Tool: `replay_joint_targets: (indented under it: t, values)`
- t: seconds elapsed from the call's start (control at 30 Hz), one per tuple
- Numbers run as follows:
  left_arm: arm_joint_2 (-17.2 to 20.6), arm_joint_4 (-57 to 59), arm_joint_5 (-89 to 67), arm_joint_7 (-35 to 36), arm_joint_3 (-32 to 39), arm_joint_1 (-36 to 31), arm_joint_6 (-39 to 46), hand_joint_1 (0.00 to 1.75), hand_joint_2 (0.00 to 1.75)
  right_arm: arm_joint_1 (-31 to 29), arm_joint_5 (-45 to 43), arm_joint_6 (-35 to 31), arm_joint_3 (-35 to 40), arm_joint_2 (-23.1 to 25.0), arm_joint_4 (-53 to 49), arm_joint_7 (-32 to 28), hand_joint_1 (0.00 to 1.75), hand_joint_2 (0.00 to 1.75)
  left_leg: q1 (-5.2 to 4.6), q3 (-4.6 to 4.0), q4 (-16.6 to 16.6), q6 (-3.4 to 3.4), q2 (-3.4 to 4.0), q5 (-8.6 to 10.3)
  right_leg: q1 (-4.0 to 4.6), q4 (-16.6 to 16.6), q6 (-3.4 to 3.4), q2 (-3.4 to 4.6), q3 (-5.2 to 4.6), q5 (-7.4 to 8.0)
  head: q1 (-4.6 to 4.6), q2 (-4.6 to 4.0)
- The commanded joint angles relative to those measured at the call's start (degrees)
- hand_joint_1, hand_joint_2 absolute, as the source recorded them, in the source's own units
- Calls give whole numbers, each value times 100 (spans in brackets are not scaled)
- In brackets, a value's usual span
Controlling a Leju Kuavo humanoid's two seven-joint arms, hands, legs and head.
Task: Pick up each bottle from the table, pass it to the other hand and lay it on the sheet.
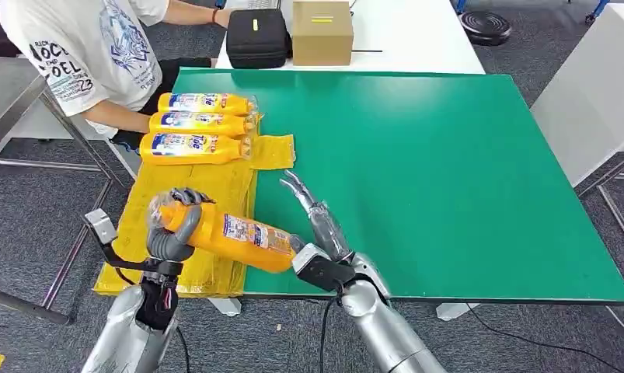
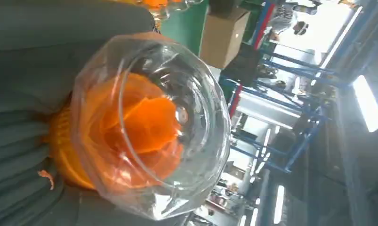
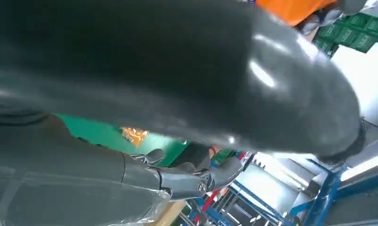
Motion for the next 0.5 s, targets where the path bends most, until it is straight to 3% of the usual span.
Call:
replay_joint_targets:
  t: [0.03, 0.13, 0.23, 0.3, 0.33, 0.37, 0.43, 0.5]
  values:
    - [-89, -471, 1081, 70, 80, -187, -1, 175, 175, -144, -211, -67, -137, -283, 399, -7, 0, 0, 11, 16, 5, -10, -10, -10, 12, -2, -9, -13, 25, -11, 0, 0]
    - [-66, -743, 1039, -170, 142, -155, 204, 175, 175, -141, -307, -153, -74, -325, 488, -7, 0, 0, 10, 19, 3, -9, -6, -11, 11, -4, -8, -8, 26, -10, 0, 0]
    - [48, -936, -234, -640, 120, -300, 1091, 175, 175, -110, -366, -232, -104, -359, 519, -7, 0, 0, 13, 24, 5, -12, -4, -15, 14, -2, -10, -7, 31, -13, 0, 0]
    - [143, -943, -1720, -1024, 100, -407, 2198, 175, 175, -27, -278, -233, -241, -354, 492, -7, 0, 0, 7, 10, 1, -8, -7, -5, 8, -2, -7, -9, 16, -6, 2, 0]
    - [137, -942, -1719, -1024, 116, -418, 2199, 175, 175, -9, -274, -234, -242, -367, 470, -7, 0, 0, 12, 21, 4, -12, -9, -11, 13, -1, -11, -12, 29, -13, 0, 0]
    - [201, -907, -3096, -1261, -7, -467, 3261, 175, 175, 42, -234, -235, -345, -351, 429, -7, 0, 0, 8, 13, 1, -10, -11, -6, 9, -2, -9, -13, 20, -8, 2, 0]
    - [175, -899, -3263, -1233, -27, -469, 3337, 175, 175, 89, -226, -229, -372, -382, 364, -7, 0, 0, 14, 24, 4, -14, -13, -12, 15, -3, -13, -15, 34, -14, 2, 0]
    - [232, -727, -4407, -1202, -197, -491, 4040, 175, 175, 171, -186, -234, -495, -372, 267, -7, 0, 0, 5, 12, -2, -8, -7, -5, 5, -2, -7, -9, 16, -7, 0, 0]
